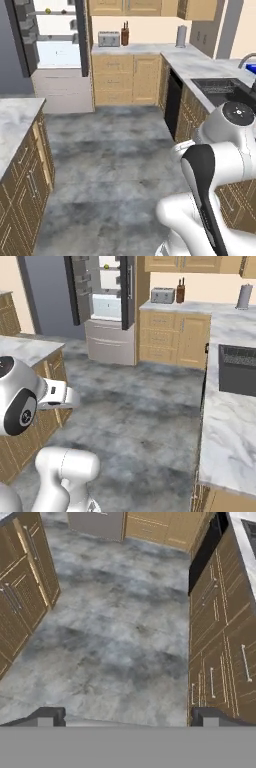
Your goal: Gather the lemon and mushroom from the fridge and place them on a tray on the dining counter. Then gather the steak and fish from the fridge and place them on the other tray.
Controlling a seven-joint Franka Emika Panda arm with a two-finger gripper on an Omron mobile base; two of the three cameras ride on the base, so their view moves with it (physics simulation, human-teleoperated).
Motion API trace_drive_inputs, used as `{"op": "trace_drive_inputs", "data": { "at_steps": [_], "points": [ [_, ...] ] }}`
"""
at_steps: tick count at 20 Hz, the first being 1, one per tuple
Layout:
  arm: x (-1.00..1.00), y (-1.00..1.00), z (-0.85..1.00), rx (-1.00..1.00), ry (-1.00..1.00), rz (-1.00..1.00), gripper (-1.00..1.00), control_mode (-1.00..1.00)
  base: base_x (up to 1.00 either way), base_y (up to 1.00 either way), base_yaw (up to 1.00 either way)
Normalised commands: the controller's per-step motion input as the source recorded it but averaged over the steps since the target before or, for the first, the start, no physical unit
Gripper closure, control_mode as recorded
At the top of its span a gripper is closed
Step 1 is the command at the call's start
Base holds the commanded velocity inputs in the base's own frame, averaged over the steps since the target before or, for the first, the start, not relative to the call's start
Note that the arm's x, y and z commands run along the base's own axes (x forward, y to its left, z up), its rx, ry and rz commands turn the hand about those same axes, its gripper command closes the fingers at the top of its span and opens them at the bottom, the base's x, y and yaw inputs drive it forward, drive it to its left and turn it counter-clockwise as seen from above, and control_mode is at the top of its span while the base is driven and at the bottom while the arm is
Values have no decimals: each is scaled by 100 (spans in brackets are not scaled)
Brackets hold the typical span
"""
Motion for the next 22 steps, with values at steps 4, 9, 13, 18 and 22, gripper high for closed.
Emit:
{"op": "trace_drive_inputs", "data": {
  "at_steps": [4, 9, 13, 18, 22],
  "points": [
    [0, 0, 0, 0, 0, 0, -100, 100, 94, 69, -23],
    [0, 0, 0, 0, 0, 0, -100, 100, 98, 34, -7],
    [0, 0, 0, 0, 0, 0, -100, 100, 100, 9, 16],
    [0, 0, 0, 0, 0, 0, -100, 100, 100, 16, 25],
    [0, 0, 0, 0, 0, 0, -100, 100, 100, 12, 25]
  ]
}}
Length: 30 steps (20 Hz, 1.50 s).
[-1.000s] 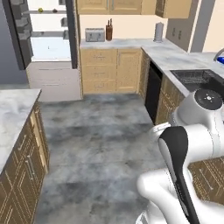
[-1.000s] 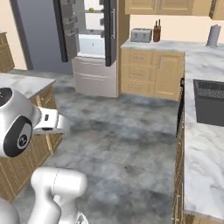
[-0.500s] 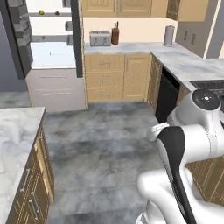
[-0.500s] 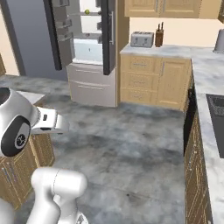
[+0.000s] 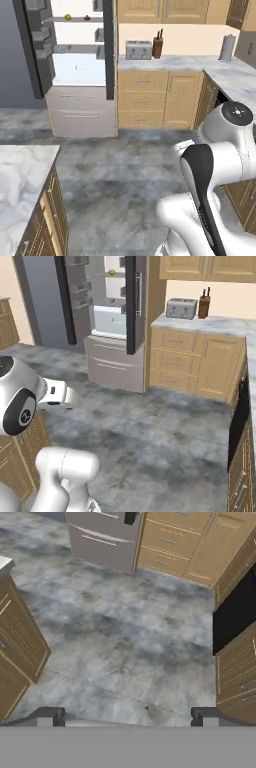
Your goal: Gather the lemon and mushroom from the fridge and place them on a tray on the dining counter. Then gather the steak and fish from the fridge and place them on the other tray.
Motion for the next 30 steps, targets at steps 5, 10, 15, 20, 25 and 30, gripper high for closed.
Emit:
{"op": "trace_drive_inputs", "data": {
  "at_steps": [5, 10, 15, 20, 25, 30],
  "points": [
    [0, 0, 0, 0, 0, 0, -100, 100, 100, 4, 26],
    [0, 0, 0, 0, 0, 0, -100, 100, 100, 7, 25],
    [0, 0, 0, 0, 0, 0, -100, 100, 100, 11, 24],
    [0, 0, 0, 0, 0, 0, -100, 100, 100, 21, 20],
    [0, 0, 0, 0, 0, 0, -100, 100, 98, 30, 17],
    [0, 0, 0, 0, 0, 0, -100, 100, 94, 28, 9]
  ]
}}
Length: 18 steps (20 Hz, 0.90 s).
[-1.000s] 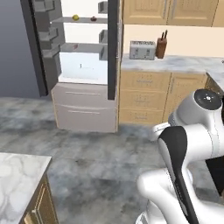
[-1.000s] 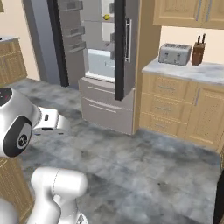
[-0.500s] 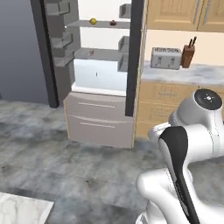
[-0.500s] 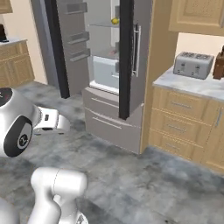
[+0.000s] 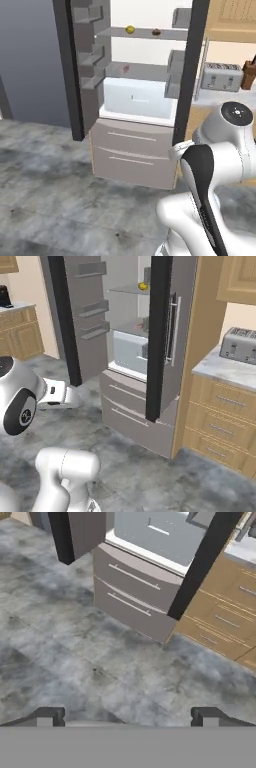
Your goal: Gather the lemon and mushroom from the fridge and place them on a tray on the dining counter. Then gather the steak and fish from the fridge and place them on the other tray.
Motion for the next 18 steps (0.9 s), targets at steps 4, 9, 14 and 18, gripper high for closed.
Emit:
{"op": "trace_drive_inputs", "data": {
  "at_steps": [4, 9, 14, 18],
  "points": [
    [0, 0, 0, 0, 0, 0, -100, 100, 87, 29, 0],
    [0, 0, 0, 0, 0, 0, -100, 100, 79, 26, -3],
    [0, 0, 0, 0, 0, 0, -100, 100, 68, 30, -21],
    [0, 0, 0, 0, 0, 0, -100, 100, 60, 33, -35]
  ]
}}
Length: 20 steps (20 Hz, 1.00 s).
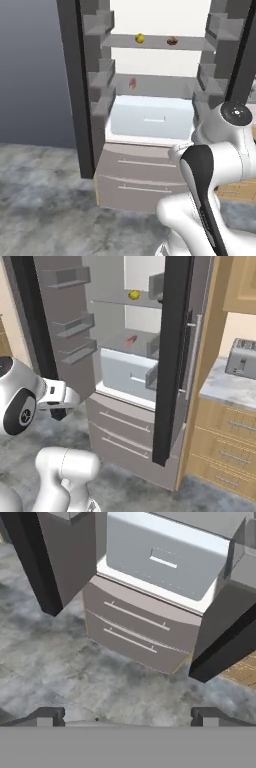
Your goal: Gather the lemon and mushroom from the fridge and place them on a tray on the dining counter. Then gather the steak and fish from the fridge and place them on the other tray.
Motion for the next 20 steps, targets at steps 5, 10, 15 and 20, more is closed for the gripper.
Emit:
{"op": "trace_drive_inputs", "data": {
  "at_steps": [5, 10, 15, 20],
  "points": [
    [0, 0, 0, 0, 0, 0, -100, 100, 60, 40, -35],
    [0, 0, 0, 0, 0, 0, -100, 100, 62, 31, -30],
    [0, 0, 0, 0, 0, 0, -100, 100, 63, 4, -24],
    [0, 0, 0, 0, 0, 0, -100, 100, 57, 13, -26]
  ]
}}
